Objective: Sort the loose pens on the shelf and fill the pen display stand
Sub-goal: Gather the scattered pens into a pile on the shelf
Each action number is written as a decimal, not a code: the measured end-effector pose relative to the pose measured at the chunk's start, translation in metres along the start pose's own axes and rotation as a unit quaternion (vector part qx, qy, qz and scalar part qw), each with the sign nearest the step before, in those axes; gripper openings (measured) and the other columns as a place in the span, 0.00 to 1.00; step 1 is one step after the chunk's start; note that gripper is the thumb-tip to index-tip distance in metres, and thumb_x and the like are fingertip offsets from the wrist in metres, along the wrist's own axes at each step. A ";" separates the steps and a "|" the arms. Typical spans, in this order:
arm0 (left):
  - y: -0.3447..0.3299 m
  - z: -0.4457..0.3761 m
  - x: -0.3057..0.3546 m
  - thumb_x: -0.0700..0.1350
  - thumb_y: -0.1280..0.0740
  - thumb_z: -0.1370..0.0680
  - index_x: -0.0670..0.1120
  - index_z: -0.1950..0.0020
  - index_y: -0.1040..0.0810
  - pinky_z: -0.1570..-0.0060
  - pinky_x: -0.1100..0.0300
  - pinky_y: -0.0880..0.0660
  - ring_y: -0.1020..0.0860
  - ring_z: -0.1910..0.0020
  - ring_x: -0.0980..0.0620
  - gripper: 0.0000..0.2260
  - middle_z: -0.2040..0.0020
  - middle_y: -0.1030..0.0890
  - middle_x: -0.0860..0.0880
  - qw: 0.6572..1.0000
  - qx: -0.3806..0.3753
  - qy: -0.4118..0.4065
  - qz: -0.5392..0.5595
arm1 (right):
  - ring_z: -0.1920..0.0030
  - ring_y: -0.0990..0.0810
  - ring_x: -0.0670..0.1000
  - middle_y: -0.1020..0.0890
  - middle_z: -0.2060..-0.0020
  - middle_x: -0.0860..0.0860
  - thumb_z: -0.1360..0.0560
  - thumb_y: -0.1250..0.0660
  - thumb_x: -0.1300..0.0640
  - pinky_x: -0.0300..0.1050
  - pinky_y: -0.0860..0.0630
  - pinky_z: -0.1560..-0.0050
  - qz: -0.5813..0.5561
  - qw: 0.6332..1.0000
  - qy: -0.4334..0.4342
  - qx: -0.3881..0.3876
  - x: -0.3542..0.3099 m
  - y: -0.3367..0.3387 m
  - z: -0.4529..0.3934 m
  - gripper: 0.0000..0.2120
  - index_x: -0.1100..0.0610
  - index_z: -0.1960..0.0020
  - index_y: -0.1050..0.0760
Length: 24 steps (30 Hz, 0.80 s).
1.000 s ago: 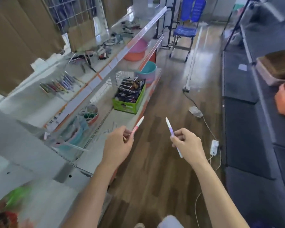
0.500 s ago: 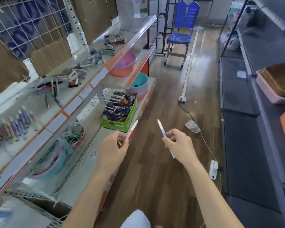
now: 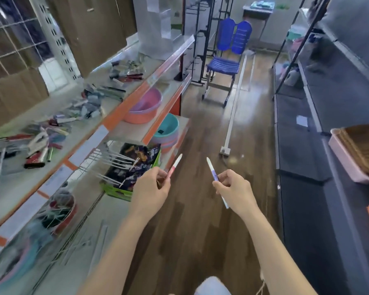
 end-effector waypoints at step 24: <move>-0.044 -0.362 -0.032 0.44 0.33 0.24 0.46 0.54 0.23 0.58 0.59 0.27 0.24 0.60 0.55 0.03 0.59 0.21 0.53 0.988 0.095 0.116 -0.038 | 0.64 0.20 0.45 0.18 0.66 0.45 0.25 0.33 0.56 0.40 0.23 0.62 0.022 0.987 0.133 -0.092 -0.117 -0.022 -0.427 0.02 0.52 0.56 0.24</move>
Point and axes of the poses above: each hand's wrist, its own z-axis away from the middle knuckle, its own y-axis out of the back of the hand, x = y × z, the point moved 8 cm from there along -z, towards the middle knuckle
